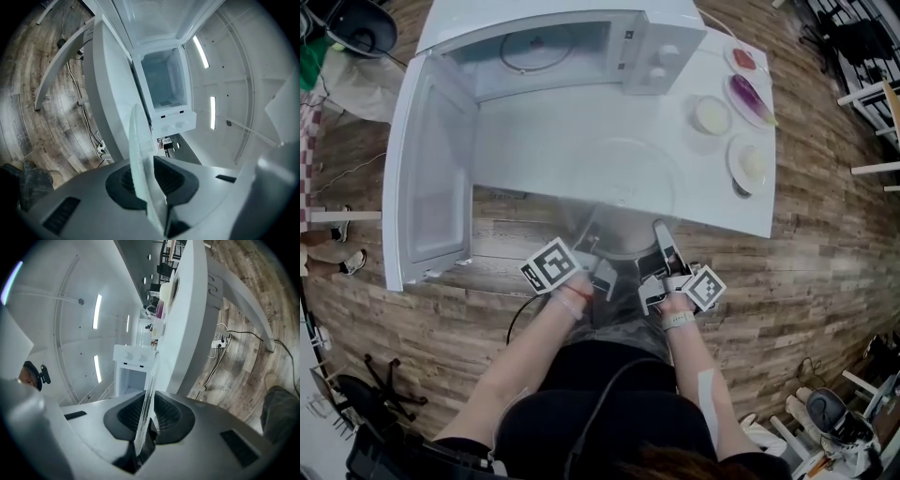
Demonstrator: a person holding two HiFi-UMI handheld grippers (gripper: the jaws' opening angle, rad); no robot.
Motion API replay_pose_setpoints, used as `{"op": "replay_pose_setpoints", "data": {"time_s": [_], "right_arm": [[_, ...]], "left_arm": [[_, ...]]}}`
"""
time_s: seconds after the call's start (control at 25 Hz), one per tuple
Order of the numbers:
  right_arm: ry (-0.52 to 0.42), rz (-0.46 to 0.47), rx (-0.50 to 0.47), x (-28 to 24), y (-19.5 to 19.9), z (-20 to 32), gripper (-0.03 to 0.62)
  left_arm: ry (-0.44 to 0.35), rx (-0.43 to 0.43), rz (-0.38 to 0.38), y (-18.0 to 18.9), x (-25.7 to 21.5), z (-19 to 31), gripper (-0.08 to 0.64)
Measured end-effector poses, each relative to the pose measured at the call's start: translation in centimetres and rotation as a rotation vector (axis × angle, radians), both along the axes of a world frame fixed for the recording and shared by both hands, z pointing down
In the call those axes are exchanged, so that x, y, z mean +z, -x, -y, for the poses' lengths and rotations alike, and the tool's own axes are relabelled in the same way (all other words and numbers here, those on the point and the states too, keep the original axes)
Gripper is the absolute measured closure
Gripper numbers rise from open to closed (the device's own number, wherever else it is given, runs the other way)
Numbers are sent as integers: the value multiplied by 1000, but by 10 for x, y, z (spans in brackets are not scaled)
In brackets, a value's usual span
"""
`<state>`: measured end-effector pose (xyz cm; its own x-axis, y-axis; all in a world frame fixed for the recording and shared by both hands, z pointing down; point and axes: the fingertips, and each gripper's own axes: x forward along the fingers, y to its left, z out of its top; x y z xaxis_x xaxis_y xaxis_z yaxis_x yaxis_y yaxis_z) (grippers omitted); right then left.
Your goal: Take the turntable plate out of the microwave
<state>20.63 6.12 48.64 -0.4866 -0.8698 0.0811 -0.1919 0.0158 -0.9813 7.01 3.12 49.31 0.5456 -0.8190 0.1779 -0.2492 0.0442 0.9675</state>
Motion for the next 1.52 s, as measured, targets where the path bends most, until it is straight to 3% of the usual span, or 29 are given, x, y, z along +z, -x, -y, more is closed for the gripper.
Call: {"op": "replay_pose_setpoints", "data": {"time_s": [0.76,1.0,1.24,1.52], "right_arm": [[15,67,49,11,-10,-3,549],[16,80,75,13,-13,0,554],[8,89,98,13,-17,4,554],[3,78,107,14,-20,14,554]], "left_arm": [[41,10,-27,-9,15,-5,505],[16,36,-47,-12,15,-4,505],[28,45,-165,-21,12,-8,505],[35,200,-251,-38,13,-23,505]]}}
